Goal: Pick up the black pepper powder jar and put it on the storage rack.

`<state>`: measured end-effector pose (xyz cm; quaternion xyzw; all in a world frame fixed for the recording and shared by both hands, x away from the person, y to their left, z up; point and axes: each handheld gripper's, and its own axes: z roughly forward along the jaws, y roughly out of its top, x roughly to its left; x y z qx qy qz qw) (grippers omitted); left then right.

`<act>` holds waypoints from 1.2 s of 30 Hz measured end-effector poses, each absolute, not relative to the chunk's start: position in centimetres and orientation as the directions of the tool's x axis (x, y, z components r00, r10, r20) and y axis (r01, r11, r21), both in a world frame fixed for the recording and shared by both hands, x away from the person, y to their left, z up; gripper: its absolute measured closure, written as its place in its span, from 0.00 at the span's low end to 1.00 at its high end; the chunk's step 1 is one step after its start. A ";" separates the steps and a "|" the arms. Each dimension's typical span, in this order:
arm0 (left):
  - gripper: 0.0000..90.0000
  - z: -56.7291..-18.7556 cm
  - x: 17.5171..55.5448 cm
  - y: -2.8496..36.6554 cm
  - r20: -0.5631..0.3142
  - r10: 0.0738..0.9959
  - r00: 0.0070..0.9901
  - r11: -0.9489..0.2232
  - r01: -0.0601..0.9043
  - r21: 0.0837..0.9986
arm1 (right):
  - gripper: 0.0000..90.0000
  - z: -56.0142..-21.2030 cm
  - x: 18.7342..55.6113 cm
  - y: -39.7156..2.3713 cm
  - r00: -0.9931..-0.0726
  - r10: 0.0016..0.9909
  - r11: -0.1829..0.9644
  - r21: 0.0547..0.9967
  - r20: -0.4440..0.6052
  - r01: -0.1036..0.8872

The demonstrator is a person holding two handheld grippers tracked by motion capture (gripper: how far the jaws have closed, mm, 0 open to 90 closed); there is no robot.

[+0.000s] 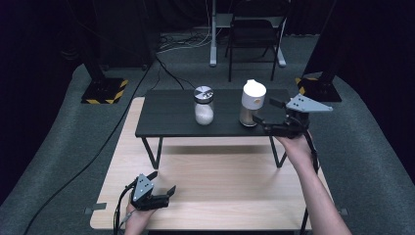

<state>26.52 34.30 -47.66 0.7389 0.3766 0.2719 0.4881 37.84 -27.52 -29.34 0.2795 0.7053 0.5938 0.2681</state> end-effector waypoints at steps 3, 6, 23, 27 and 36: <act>0.12 -47.7 26.6 34.3 0.031 0.823 0.567 -0.236 0.293 0.927 | 0.13 -30.9 36.8 -29.0 -0.715 0.697 0.131 0.990 -0.052 0.056; 0.12 -47.7 26.6 34.4 0.027 0.824 0.565 -0.233 0.295 0.927 | 0.12 -32.9 35.5 -30.3 -0.725 0.686 0.122 0.992 -0.058 0.036; 0.12 -47.7 26.5 34.4 0.030 0.823 0.567 -0.236 0.295 0.926 | 0.08 -44.9 28.2 -34.2 -0.652 0.758 0.105 0.988 -0.006 0.112; 0.12 -47.7 26.5 34.3 0.030 0.824 0.565 -0.236 0.295 0.926 | 0.08 -46.8 27.7 -34.6 -0.651 0.759 0.126 0.983 -0.009 0.134; 0.12 -47.6 26.4 34.3 0.039 0.825 0.564 -0.244 0.293 0.924 | 0.08 -49.1 26.3 -34.8 -0.626 0.780 0.141 0.977 -0.010 0.161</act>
